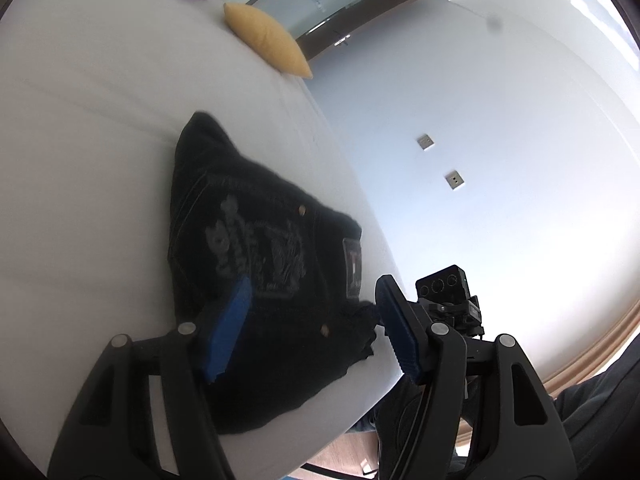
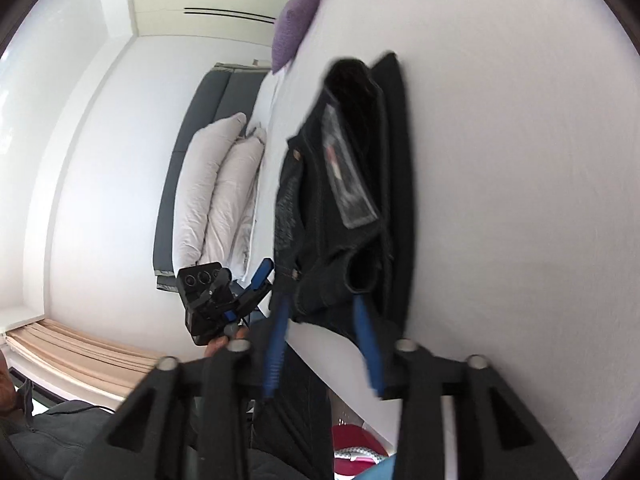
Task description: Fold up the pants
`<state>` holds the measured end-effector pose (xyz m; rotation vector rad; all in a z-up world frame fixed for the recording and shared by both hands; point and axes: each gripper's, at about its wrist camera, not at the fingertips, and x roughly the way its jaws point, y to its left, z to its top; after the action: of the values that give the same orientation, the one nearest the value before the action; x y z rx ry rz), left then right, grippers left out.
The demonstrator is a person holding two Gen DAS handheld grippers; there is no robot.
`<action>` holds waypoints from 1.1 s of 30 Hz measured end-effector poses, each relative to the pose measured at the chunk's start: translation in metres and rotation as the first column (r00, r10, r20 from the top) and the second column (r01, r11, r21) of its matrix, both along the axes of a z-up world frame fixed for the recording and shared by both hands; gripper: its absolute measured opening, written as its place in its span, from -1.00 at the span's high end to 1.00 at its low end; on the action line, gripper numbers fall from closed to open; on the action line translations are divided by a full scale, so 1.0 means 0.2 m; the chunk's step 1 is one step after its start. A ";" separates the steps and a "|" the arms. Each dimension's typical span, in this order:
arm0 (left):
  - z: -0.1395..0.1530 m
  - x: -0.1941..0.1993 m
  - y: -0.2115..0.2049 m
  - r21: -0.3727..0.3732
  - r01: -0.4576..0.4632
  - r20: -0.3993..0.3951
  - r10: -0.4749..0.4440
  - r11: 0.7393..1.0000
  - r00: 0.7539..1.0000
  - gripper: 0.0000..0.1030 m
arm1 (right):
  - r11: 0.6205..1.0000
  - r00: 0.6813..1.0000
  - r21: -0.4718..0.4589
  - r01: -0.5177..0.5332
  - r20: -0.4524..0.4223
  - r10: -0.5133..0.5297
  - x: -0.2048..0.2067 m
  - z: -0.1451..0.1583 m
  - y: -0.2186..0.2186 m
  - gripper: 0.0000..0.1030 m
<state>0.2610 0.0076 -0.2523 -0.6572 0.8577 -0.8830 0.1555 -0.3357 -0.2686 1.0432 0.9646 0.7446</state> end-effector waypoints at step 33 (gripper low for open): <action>-0.24 0.30 0.25 0.152 -0.109 -0.190 0.138 0.982 0.972 -0.43 | 0.987 0.997 -0.157 0.032 -0.065 -0.043 0.26 -0.08 0.15 -0.45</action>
<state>0.3200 0.0568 -0.2998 -0.6757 1.0383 -0.6443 0.2065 -0.3055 -0.2849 0.9521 1.0417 0.5958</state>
